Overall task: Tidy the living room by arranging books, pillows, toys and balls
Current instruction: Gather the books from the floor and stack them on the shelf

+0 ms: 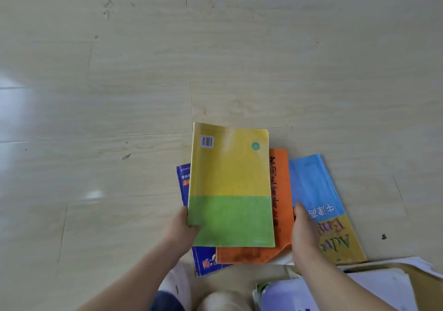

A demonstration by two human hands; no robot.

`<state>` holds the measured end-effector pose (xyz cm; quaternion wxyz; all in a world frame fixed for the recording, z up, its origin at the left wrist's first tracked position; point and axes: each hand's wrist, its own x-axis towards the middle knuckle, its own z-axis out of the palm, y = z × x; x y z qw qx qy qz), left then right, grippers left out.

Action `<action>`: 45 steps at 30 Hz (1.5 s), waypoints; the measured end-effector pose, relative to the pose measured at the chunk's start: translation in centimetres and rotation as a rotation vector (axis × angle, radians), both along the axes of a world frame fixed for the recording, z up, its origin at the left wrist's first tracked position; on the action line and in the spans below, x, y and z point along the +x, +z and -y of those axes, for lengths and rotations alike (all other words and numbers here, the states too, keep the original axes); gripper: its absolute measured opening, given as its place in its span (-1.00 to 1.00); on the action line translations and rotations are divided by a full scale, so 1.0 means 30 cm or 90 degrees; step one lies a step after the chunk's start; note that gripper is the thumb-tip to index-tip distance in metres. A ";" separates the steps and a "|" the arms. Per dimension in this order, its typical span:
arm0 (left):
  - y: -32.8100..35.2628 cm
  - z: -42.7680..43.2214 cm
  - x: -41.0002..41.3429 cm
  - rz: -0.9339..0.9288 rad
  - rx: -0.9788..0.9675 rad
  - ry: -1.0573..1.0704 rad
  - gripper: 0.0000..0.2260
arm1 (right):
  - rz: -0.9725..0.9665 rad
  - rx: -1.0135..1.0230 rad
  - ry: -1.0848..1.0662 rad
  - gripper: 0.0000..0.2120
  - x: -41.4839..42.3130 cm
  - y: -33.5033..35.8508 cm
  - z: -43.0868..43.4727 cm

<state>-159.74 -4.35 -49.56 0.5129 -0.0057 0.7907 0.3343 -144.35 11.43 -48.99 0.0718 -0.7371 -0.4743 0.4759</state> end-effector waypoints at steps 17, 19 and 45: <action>0.101 0.023 -0.131 0.298 0.100 0.231 -0.83 | -0.253 -0.169 0.135 -0.80 -0.144 0.043 0.105; 0.121 0.037 -0.144 0.303 0.146 0.263 -0.82 | -0.176 -0.141 0.231 -0.84 -0.147 0.027 0.090; 0.028 0.026 -0.126 0.004 -0.050 0.055 -0.44 | 0.448 0.071 0.467 -0.67 -0.078 -0.014 -0.041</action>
